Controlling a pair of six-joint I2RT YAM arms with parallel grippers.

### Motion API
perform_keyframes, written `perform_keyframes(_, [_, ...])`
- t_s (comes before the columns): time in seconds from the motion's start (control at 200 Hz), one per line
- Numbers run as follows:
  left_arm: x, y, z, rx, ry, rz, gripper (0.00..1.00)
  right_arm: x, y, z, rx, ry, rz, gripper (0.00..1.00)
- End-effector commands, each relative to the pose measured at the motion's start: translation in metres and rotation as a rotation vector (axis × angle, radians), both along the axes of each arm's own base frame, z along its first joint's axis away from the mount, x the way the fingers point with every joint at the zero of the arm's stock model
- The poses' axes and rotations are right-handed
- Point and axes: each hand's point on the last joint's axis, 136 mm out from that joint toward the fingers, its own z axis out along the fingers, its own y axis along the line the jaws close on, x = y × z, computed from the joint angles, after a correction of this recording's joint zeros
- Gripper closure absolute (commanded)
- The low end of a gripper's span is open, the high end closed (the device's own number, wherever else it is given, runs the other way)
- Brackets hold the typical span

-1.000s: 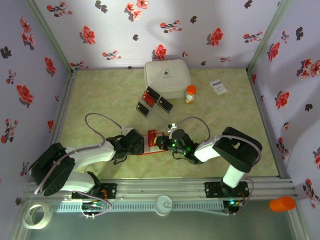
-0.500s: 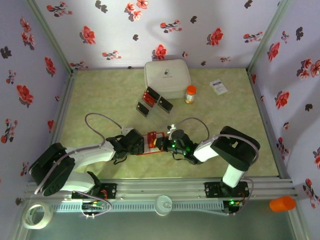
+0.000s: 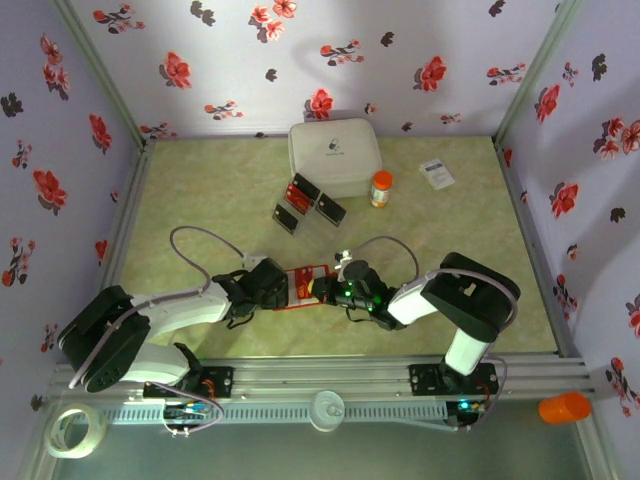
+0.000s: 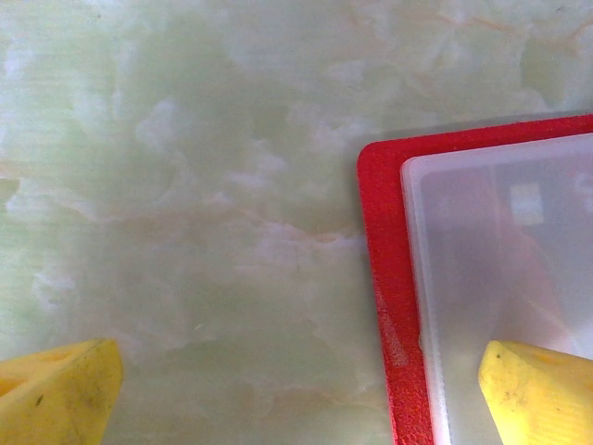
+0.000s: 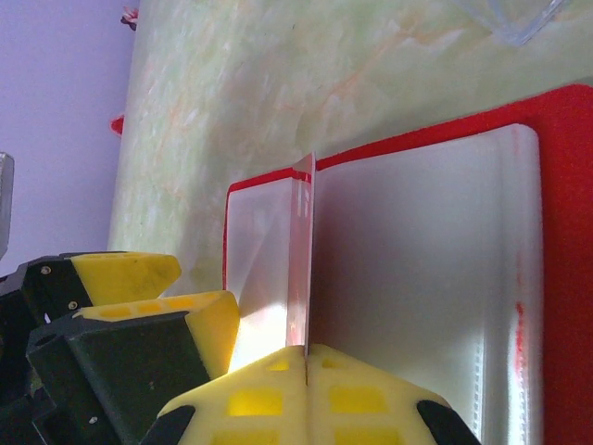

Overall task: Put the credit cards into the card holder
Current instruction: Insert the credit card into the card slot.

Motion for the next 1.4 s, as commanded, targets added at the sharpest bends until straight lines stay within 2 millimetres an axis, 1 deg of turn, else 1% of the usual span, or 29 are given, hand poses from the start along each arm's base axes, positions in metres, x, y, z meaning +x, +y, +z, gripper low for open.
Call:
perform_keyframes(0.0, [-0.013,0.015,-0.014,0.051,0.061,0.007,0.00,-0.015,-0.009,-0.025,-0.065,0.074,0.015,1.00])
perform_keyframes(0.365, [-0.013,0.014,-0.014,0.050,0.061,0.008,0.00,-0.020,-0.016,-0.037,-0.101,0.122,0.007,1.00])
perform_keyframes(0.685, [-0.014,0.015,-0.015,0.051,0.064,0.009,0.00,-0.025,-0.017,-0.044,-0.112,0.155,0.015,1.00])
perform_keyframes(1.185, [-0.014,0.014,-0.015,0.048,0.064,0.008,0.00,-0.031,-0.010,-0.054,-0.154,0.201,0.075,1.00])
perform_keyframes(1.395, [-0.014,0.013,-0.015,0.046,0.061,0.007,0.00,-0.028,-0.001,-0.057,-0.160,0.220,0.101,1.00])
